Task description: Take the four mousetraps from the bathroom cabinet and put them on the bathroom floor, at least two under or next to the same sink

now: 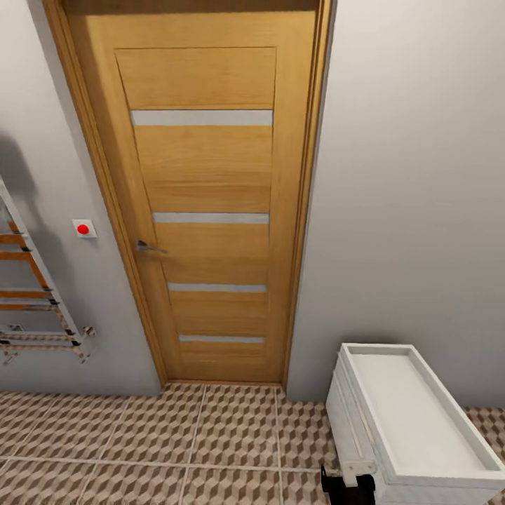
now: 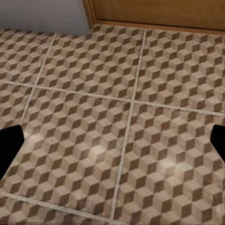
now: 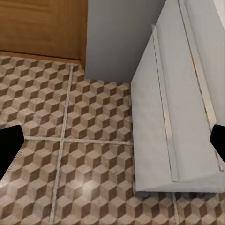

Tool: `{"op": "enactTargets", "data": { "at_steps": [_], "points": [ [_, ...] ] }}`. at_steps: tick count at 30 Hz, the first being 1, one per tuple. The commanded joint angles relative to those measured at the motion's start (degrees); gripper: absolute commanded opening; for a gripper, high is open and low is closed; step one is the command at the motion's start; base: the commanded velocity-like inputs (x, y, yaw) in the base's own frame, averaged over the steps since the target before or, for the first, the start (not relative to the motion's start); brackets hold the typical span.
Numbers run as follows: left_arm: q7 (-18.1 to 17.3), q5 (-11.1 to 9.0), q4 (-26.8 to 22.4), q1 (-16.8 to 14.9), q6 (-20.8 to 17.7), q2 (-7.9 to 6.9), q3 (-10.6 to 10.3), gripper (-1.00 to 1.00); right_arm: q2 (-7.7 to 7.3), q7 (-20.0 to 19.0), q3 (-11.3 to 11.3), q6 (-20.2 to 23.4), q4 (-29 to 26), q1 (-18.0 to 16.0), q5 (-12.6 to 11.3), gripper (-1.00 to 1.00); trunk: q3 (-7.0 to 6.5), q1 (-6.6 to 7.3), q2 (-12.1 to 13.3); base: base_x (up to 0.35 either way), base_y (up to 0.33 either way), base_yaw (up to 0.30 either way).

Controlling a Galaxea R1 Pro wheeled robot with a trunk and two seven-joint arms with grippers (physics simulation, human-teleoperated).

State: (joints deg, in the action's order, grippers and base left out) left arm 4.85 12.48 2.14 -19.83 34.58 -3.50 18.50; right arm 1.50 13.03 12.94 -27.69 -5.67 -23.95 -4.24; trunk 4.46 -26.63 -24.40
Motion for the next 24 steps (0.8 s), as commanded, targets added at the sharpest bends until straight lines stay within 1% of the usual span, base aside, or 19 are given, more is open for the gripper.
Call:
{"op": "enactTargets", "data": {
  "at_steps": [1,24],
  "points": [
    [0.5,0.6,0.2,-0.1,0.3,-0.01,0.1,1.0,0.0,0.2,0.5,-0.2,0.0,0.0,-0.4,1.0,0.12,-0.03,-0.1,0.0,0.0,0.26],
    [0.5,0.6,0.2,-0.1,0.3,-0.01,0.1,1.0,0.0,0.2,0.6,-0.2,0.0,0.0,-0.4,1.0,0.12,-0.03,-0.1,0.0,0.0,0.26]
  ]
}}
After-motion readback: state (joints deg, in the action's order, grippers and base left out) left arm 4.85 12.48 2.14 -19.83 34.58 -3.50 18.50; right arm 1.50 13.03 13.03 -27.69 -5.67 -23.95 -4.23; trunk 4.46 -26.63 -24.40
